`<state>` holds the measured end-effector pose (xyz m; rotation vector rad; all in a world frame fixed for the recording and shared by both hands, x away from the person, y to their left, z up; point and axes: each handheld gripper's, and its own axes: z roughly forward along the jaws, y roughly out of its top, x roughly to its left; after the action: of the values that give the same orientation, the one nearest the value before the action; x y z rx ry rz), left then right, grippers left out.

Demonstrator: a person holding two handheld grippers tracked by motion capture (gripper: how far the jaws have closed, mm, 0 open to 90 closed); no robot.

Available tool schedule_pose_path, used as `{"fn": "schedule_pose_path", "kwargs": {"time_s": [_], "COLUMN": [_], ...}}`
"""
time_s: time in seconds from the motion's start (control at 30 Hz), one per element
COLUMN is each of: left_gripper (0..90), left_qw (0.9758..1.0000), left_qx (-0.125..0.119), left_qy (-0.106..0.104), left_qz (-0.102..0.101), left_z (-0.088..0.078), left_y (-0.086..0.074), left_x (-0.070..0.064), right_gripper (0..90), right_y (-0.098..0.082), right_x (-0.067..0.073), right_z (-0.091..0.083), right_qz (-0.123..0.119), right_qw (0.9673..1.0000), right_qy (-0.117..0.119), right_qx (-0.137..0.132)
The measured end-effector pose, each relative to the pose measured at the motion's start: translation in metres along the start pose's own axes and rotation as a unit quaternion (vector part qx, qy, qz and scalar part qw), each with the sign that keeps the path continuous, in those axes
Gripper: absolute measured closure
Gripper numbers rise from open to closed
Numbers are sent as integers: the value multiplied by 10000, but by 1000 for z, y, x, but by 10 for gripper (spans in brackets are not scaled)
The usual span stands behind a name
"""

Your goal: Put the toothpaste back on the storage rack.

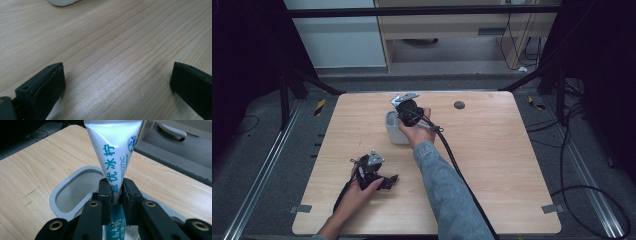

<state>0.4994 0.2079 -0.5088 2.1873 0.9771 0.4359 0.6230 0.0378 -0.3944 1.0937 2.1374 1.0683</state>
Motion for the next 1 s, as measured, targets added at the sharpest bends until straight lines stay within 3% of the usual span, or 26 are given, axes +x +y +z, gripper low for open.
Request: {"fn": "schedule_pose_path", "kwargs": {"time_s": [0.5,1.0], "left_gripper": [0,0], "left_qw": [10000,10000], "left_qx": [0,-2], "left_qy": [0,-4], "left_qz": [0,-6], "left_z": [0,0], "left_y": [0,0], "left_x": [0,0], "right_gripper": [796,802], "right_y": [-1,-3], "right_x": [0,-7], "right_z": [-5,-29], "right_qz": [3,-64], "right_qw": [10000,9999], "right_qy": [32,72], "right_qx": [39,-34]}}
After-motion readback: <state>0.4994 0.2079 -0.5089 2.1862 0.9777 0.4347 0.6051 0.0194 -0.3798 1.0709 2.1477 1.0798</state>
